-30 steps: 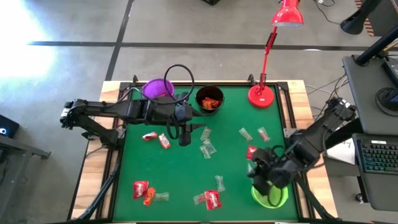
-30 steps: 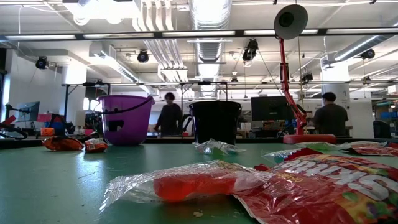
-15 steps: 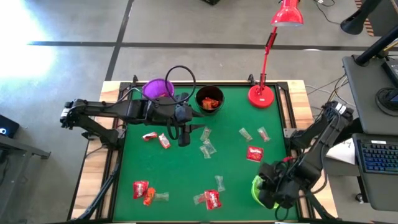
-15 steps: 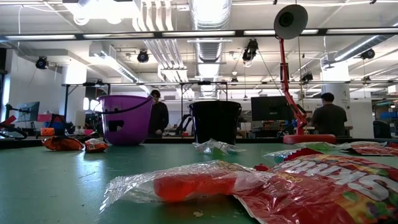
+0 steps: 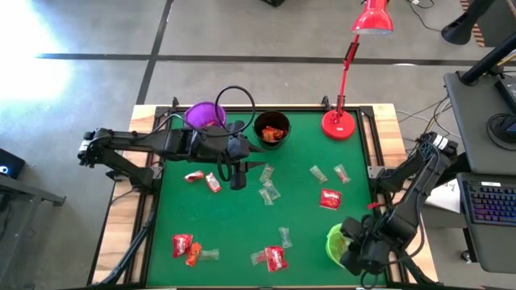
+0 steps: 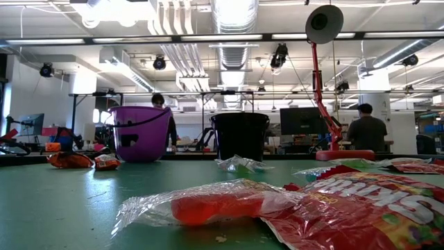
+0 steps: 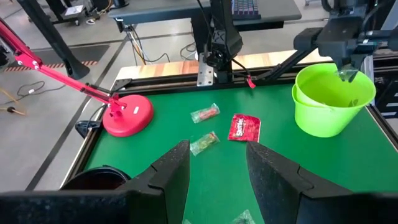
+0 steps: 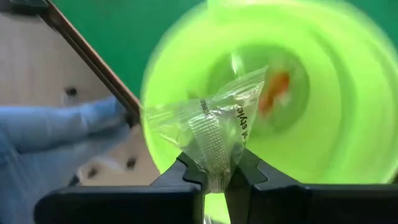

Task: Sort candy
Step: Put the green gummy into the black bucket, then put the red candy into the purple bucket

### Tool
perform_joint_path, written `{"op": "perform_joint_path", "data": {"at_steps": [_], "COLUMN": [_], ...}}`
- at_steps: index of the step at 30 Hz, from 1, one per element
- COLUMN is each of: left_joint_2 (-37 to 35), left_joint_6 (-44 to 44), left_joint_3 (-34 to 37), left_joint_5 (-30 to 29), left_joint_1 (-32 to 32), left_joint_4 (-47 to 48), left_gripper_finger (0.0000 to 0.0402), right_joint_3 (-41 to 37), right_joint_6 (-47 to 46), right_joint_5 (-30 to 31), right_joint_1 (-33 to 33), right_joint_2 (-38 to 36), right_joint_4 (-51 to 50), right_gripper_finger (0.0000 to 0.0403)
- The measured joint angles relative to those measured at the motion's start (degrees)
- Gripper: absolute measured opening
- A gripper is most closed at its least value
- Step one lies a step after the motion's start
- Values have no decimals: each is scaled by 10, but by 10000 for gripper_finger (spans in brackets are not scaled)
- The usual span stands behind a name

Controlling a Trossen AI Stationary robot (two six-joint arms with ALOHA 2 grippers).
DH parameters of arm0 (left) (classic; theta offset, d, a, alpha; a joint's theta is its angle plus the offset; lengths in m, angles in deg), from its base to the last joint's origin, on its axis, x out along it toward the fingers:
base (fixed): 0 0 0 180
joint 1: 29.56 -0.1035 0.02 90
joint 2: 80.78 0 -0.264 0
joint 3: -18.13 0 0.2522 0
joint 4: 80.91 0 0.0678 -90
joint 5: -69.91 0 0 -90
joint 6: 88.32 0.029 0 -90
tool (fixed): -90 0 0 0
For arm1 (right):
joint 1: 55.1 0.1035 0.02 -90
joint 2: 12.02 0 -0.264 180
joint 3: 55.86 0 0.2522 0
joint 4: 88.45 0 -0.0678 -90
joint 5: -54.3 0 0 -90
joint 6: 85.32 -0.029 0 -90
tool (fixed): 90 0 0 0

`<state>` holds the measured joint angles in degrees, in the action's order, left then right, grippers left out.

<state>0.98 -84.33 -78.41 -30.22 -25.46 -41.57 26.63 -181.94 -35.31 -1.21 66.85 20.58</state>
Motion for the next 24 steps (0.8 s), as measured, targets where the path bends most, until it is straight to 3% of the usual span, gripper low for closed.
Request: {"op": "perform_joint_path", "data": {"at_steps": [3, 14, 24], "left_joint_2": [0, 0, 0], "left_joint_6": [0, -2, -14], "left_joint_3": [0, 0, 0], "left_joint_5": [0, 0, 1], "left_joint_1": [0, -1, -7], "left_joint_4": [1, 40, 71], "left_gripper_finger": [141, 141, 141], "right_joint_3": [-15, -22, 3], "right_joint_6": [-20, -33, -61], "right_joint_5": [-39, -32, 15], "right_joint_1": [1, 1, 1], "right_joint_2": [0, 0, -3], "right_joint_4": [0, 0, 0], "right_gripper_finger": [52, 152, 180]}}
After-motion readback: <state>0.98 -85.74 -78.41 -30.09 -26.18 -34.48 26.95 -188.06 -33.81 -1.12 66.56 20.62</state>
